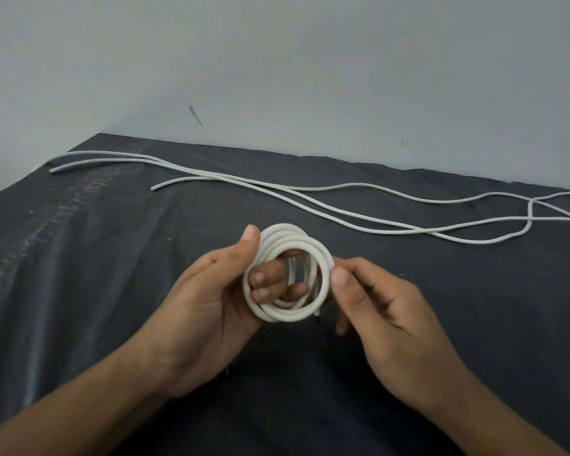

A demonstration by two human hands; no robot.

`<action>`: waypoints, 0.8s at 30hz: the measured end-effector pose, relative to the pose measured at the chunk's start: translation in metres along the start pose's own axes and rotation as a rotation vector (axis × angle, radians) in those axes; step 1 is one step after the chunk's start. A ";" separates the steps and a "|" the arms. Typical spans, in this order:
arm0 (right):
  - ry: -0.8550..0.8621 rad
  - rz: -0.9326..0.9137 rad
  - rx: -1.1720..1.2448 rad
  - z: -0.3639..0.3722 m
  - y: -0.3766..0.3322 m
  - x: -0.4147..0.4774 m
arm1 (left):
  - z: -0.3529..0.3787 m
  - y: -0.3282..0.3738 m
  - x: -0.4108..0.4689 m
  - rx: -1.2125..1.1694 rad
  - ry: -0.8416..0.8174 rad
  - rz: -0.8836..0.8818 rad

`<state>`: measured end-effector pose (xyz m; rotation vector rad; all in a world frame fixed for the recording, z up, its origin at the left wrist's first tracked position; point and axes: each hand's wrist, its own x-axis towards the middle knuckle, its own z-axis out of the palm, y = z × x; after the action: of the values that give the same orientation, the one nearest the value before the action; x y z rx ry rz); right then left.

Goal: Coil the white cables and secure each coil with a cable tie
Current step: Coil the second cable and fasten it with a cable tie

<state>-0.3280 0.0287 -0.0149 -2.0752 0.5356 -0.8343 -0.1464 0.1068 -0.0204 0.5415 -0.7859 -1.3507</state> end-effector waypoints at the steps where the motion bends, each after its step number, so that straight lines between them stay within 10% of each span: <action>1: -0.019 0.027 0.051 0.001 -0.001 0.000 | 0.000 0.000 0.001 -0.006 0.005 0.005; 18: 0.024 0.212 0.407 0.025 0.013 -0.001 | 0.014 -0.012 0.001 0.007 0.078 0.029; 24: 0.156 0.125 0.353 0.025 0.008 -0.001 | 0.016 -0.016 -0.002 0.385 -0.024 0.077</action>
<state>-0.3113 0.0385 -0.0327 -1.6497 0.5513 -0.9472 -0.1688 0.1075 -0.0230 0.7888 -1.0855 -1.1407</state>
